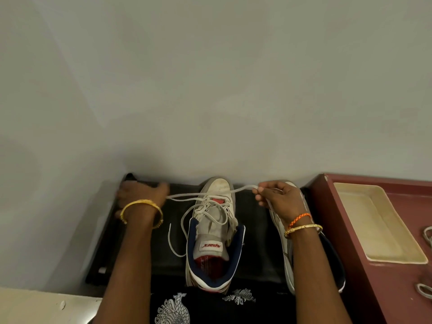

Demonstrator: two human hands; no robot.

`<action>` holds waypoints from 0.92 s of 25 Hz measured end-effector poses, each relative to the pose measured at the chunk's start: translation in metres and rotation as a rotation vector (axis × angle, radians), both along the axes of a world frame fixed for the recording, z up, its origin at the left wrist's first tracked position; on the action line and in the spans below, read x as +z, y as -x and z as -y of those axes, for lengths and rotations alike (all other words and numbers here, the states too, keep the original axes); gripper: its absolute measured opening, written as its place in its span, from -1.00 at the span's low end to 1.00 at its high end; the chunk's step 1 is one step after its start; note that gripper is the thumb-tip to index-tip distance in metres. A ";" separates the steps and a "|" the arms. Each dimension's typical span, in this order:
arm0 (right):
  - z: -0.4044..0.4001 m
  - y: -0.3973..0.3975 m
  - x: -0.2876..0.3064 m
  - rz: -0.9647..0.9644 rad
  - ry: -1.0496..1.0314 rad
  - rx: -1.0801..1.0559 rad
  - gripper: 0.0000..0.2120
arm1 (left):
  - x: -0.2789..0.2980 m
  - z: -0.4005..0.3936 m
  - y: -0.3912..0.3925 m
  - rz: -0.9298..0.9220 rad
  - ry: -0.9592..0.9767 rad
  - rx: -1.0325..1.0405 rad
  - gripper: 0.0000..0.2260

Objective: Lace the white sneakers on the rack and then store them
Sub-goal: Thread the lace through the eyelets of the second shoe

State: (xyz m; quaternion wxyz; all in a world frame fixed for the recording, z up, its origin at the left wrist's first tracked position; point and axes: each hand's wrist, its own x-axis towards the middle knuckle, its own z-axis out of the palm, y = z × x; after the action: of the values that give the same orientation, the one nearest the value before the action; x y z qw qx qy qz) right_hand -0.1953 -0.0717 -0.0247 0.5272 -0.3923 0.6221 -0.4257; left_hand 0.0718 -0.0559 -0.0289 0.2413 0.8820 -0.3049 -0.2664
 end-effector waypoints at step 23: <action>-0.005 -0.050 0.024 0.042 0.005 0.344 -0.87 | 0.029 -0.003 0.081 -0.433 0.308 -0.830 -0.72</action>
State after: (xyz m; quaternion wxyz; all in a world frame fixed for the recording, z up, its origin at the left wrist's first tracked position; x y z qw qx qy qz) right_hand -0.1457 -0.0669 -0.0011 0.6041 -0.4852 0.5338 -0.3387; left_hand -0.0095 -0.0524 0.0006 0.3003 0.5642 -0.6093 -0.4692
